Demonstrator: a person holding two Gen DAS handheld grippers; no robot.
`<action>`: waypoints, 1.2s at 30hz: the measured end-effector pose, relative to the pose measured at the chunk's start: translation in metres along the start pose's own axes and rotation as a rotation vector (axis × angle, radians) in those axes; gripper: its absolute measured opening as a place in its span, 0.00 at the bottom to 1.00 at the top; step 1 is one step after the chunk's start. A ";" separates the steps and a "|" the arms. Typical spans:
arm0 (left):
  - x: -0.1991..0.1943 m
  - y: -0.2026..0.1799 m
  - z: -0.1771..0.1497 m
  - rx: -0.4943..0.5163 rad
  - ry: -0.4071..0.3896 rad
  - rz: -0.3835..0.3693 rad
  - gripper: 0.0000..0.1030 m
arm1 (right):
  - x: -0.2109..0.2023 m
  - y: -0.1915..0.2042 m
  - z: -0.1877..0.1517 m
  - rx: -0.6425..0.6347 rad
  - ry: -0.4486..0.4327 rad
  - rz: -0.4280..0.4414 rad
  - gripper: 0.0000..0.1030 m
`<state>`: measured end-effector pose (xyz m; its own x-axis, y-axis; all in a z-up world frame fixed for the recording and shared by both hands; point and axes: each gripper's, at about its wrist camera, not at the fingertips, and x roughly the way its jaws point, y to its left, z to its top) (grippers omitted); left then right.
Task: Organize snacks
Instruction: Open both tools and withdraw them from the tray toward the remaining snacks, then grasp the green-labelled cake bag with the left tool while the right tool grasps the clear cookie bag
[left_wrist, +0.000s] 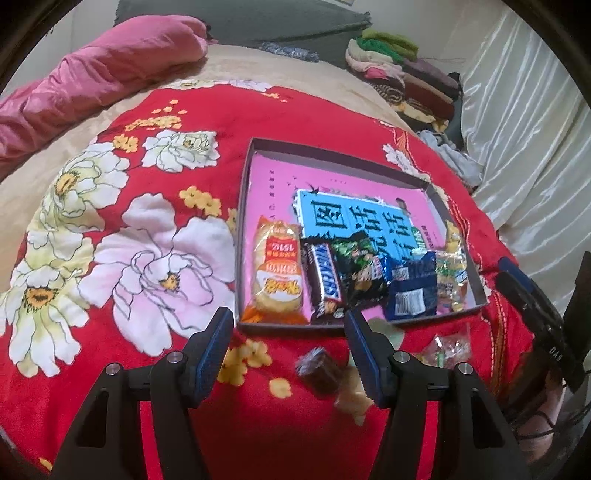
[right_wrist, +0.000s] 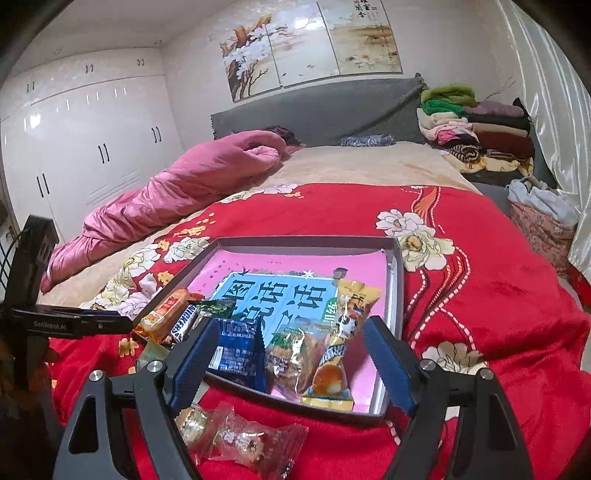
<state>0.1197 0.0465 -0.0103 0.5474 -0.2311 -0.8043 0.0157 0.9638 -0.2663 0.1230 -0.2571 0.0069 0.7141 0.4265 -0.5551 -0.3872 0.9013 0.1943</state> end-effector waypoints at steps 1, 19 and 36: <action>0.000 0.000 -0.001 0.001 0.002 -0.002 0.63 | 0.000 0.000 0.000 0.004 0.004 0.000 0.78; 0.003 -0.038 -0.044 0.114 0.098 -0.057 0.62 | -0.009 0.011 -0.023 0.032 0.081 -0.014 0.78; 0.013 -0.062 -0.062 0.158 0.130 -0.059 0.54 | -0.001 0.010 -0.052 0.089 0.218 0.001 0.78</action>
<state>0.0744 -0.0247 -0.0374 0.4293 -0.2933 -0.8542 0.1814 0.9545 -0.2366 0.0877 -0.2529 -0.0328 0.5676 0.4091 -0.7145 -0.3278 0.9083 0.2598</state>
